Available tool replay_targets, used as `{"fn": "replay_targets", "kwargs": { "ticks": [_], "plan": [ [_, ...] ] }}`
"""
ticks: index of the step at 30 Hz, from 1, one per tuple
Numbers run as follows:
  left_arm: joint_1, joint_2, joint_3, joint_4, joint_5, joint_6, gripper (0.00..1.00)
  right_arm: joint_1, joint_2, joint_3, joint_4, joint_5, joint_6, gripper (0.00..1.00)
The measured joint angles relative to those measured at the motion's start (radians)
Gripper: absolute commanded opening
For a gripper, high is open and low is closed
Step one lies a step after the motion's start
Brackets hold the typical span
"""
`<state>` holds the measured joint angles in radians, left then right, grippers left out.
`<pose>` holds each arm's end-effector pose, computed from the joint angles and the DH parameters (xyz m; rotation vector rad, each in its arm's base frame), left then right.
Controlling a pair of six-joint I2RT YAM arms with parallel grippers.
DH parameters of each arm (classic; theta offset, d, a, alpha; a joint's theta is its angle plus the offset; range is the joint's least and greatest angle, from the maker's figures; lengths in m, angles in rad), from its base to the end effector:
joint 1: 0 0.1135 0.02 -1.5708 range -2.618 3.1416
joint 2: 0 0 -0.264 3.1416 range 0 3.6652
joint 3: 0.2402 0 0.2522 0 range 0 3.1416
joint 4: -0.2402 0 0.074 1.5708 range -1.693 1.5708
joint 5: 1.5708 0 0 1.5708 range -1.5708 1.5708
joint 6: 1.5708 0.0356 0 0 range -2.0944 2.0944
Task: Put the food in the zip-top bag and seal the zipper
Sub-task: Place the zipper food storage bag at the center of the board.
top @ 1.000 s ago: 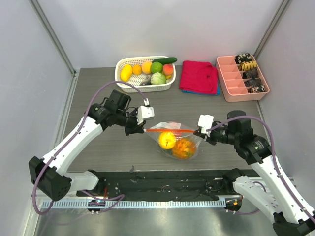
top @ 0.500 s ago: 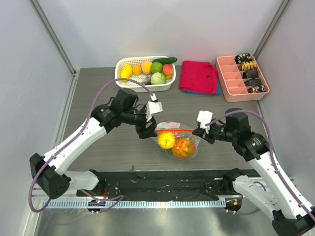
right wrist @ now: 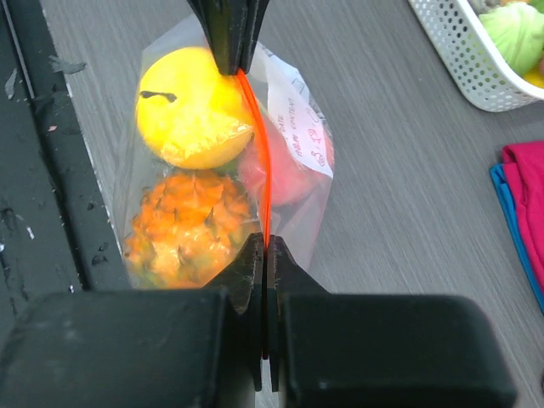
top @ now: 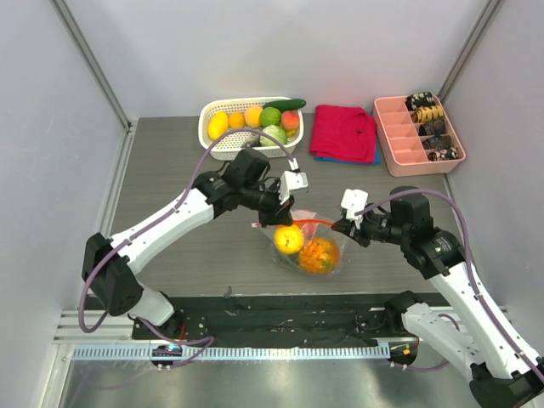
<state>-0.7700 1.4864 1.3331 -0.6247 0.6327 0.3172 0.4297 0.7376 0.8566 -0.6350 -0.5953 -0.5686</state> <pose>0.2166 -0.2394 0.3264 1.4816 1.8330 -0.9643 0.1287 0.0809 0.3286 -1.2711 1.5849 0.5312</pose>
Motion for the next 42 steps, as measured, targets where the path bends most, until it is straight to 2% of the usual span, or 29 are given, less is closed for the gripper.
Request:
{"fn": "replay_targets", "kwargs": {
  "ticks": [8, 16, 20, 22, 25, 26, 28, 29, 31, 36, 38, 39, 40, 42],
  "plan": [
    [0.043, 0.046, 0.11, -0.072, 0.003, 0.002, 0.0, -0.002, 0.025, -0.008, 0.1, 0.063, 0.053, 0.01],
    [0.136, 0.078, 0.266, -0.101, -0.012, 0.057, 0.0, -0.002, 0.195, 0.004, 0.3, 0.095, 0.032, 0.01],
    [0.145, 0.079, 0.256, -0.089, -0.029, 0.085, 0.0, -0.002, 0.279, 0.019, 0.372, 0.083, -0.007, 0.01],
    [0.144, 0.068, 0.18, -0.061, -0.041, 0.093, 0.0, -0.005, 0.301, 0.016, 0.389, 0.07, -0.018, 0.02],
    [0.144, 0.06, 0.04, -0.035, -0.045, 0.084, 0.0, -0.005, 0.303, -0.023, 0.401, 0.034, -0.033, 0.32],
    [0.141, 0.06, -0.004, -0.027, -0.041, 0.077, 0.0, -0.003, 0.298, -0.04, 0.392, 0.016, -0.036, 0.53],
    [0.13, 0.059, -0.074, -0.026, -0.033, 0.056, 0.0, 0.001, 0.278, -0.072, 0.349, -0.014, -0.031, 0.7],
    [0.122, 0.058, -0.101, -0.023, -0.029, 0.047, 0.0, 0.002, 0.26, -0.087, 0.328, -0.028, -0.019, 0.81],
    [0.107, 0.051, -0.144, -0.013, -0.026, 0.019, 0.0, 0.003, 0.208, -0.115, 0.286, -0.044, 0.014, 0.87],
    [0.048, -0.014, -0.228, 0.045, -0.017, -0.081, 0.0, 0.003, 0.021, -0.132, 0.201, -0.051, 0.126, 0.91],
    [0.029, -0.028, -0.23, 0.061, -0.003, -0.116, 0.29, 0.003, -0.033, -0.126, 0.179, -0.036, 0.187, 0.92],
    [0.023, -0.031, -0.23, 0.069, 0.004, -0.129, 0.39, 0.004, -0.049, -0.117, 0.167, -0.026, 0.214, 0.92],
    [0.021, -0.032, -0.23, 0.07, 0.01, -0.133, 0.59, 0.005, -0.055, -0.106, 0.156, -0.015, 0.239, 0.92],
    [0.019, -0.037, -0.23, 0.055, 0.02, -0.143, 0.9, 0.006, -0.053, -0.077, 0.14, 0.02, 0.296, 0.93]
  ]
}}
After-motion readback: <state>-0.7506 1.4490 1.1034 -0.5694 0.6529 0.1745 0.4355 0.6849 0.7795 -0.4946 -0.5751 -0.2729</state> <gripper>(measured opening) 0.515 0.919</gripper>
